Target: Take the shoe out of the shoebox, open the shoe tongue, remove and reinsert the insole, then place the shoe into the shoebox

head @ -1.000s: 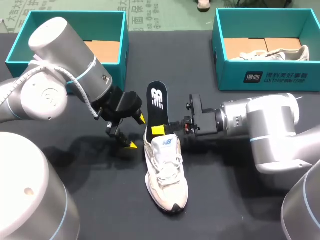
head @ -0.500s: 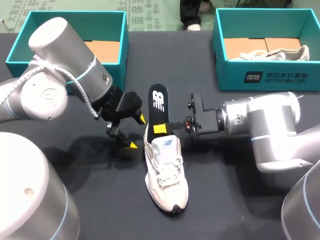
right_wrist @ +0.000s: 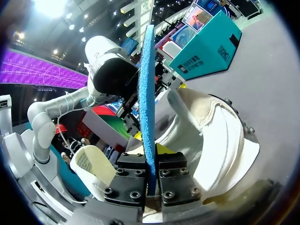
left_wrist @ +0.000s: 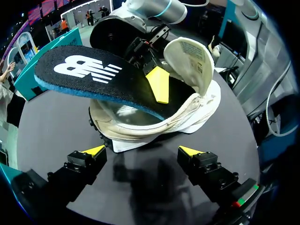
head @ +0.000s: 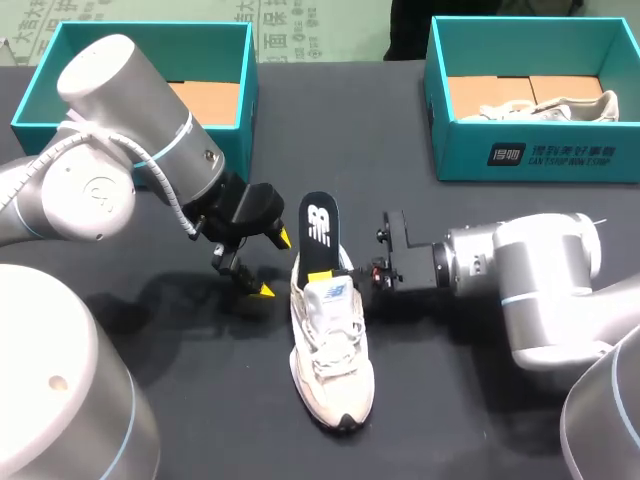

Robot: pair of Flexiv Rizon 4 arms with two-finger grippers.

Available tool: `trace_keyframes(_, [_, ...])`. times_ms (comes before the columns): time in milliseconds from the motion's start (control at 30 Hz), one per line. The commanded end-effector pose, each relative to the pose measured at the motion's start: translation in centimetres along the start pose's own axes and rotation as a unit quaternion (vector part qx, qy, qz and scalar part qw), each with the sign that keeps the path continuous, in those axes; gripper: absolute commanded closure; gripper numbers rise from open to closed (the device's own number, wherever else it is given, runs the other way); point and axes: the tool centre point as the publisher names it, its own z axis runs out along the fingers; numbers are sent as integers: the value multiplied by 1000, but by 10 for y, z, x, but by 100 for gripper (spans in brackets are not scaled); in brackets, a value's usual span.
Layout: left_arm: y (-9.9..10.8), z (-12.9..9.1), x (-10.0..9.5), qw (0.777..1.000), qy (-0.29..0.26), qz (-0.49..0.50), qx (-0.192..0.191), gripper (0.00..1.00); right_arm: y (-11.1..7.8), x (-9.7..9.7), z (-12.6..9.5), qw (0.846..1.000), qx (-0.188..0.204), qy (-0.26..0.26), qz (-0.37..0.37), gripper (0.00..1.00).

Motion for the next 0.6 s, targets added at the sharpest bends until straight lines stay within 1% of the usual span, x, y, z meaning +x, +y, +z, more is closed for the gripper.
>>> trace_keyframes(33, [0,1,1,1000,-1,0,0,0,-2,6,2,1000,0,-4,-7,91])
trace_keyframes(67, [0,1,1,1000,-1,0,0,0,0,7,2,1000,1,-4,-11,84])
trace_keyframes(167, [0,1,1,1000,-1,0,0,0,5,8,3,1000,5,-5,-15,70])
trace_keyframes(300, [1,0,1,1000,-2,-1,1,0,9,9,3,1000,8,-5,-20,64])
trace_keyframes(333, [2,0,1,1000,-3,-2,1,0,10,9,3,1000,9,-5,-21,61])
trace_keyframes(400, [2,0,0,1000,-4,-4,1,0,12,9,3,1000,10,-5,-22,57])
trace_keyframes(533, [3,-1,0,1000,-13,-10,-4,0,16,10,3,1000,12,-6,-26,53])
trace_keyframes(600, [3,-1,1,1000,-17,-14,-5,0,18,10,2,999,14,-7,-28,53])
